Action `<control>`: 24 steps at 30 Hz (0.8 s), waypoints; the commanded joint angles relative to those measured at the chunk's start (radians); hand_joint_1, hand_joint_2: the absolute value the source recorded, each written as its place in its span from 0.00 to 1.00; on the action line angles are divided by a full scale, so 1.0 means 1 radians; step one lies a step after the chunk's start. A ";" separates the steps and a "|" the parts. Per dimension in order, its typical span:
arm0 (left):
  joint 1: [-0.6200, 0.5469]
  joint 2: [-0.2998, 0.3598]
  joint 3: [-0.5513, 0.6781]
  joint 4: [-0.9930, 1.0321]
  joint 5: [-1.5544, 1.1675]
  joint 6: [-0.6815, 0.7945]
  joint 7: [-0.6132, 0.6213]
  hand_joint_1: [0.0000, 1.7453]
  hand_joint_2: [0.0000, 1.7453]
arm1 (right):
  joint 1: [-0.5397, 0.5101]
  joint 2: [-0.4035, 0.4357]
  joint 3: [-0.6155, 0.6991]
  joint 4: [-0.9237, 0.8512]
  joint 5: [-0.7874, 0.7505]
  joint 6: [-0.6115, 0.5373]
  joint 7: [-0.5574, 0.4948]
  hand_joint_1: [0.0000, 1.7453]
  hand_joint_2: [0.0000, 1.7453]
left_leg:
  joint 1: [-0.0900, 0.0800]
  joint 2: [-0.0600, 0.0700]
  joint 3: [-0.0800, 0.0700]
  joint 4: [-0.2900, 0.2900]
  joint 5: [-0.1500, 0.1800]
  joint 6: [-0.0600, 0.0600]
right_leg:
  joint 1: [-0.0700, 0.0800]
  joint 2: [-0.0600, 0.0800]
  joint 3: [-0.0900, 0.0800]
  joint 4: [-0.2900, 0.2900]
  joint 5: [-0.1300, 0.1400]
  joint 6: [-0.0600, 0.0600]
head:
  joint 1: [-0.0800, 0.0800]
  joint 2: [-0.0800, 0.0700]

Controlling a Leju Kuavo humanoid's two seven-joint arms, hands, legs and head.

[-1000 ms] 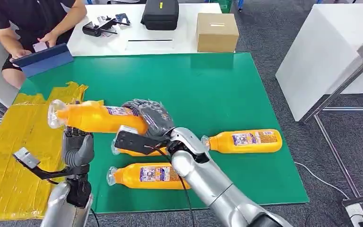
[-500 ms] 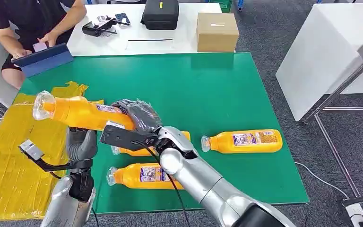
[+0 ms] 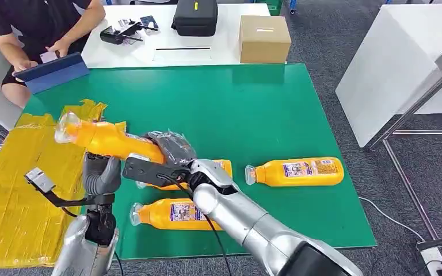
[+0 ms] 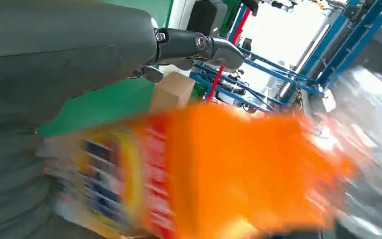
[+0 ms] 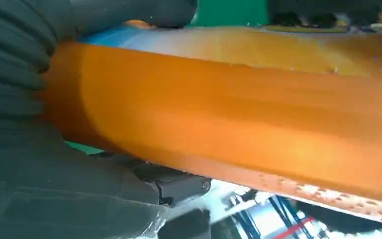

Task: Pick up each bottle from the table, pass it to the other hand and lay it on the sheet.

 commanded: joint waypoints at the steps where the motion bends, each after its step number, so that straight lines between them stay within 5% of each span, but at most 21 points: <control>1: -0.054 0.015 -0.039 0.040 0.011 0.011 0.012 0.00 1.00 | -0.049 -0.009 0.138 0.109 -0.013 0.001 0.030 1.00 1.00 | 0.001 0.000 0.001 0.000 0.000 -0.003 | 0.001 -0.001 0.001 0.000 0.000 -0.001 | 0.000 0.000; 15: -0.110 0.010 -0.060 0.108 0.026 -0.001 0.012 0.00 1.00 | -0.064 -0.009 0.158 0.098 -0.012 -0.015 0.058 0.99 1.00 | 0.001 -0.001 0.001 0.001 0.000 -0.003 | 0.001 -0.003 0.001 0.000 -0.001 -0.001 | 0.000 0.000; 16: -0.113 0.009 -0.064 0.113 0.034 -0.012 0.010 0.07 1.00 | -0.058 -0.009 0.145 0.092 0.000 -0.012 0.057 0.99 1.00 | 0.001 -0.002 0.001 0.001 0.000 -0.004 | 0.001 -0.003 0.002 0.000 -0.001 -0.002 | 0.000 0.000; 17: -0.115 0.008 -0.066 0.115 0.040 -0.021 0.007 0.90 1.00 | -0.056 -0.009 0.139 0.088 0.006 -0.011 0.056 1.00 1.00 | 0.001 -0.002 0.001 0.000 0.000 -0.003 | 0.001 -0.003 0.001 0.000 0.000 -0.001 | 0.000 0.000; 18: -0.116 0.007 -0.069 0.118 0.043 -0.021 0.005 1.00 1.00 | -0.049 -0.009 0.124 0.082 0.021 -0.007 0.056 1.00 1.00 | 0.001 -0.002 0.001 0.001 0.000 -0.003 | 0.001 -0.004 0.001 0.000 -0.001 -0.001 | 0.000 0.000; 24: -0.118 0.006 -0.072 0.123 0.047 -0.025 0.004 1.00 1.00 | -0.037 -0.009 0.090 0.081 0.053 -0.010 0.055 1.00 1.00 | 0.001 -0.003 0.001 0.001 0.000 -0.004 | 0.001 -0.005 0.002 0.000 -0.001 -0.002 | 0.000 0.000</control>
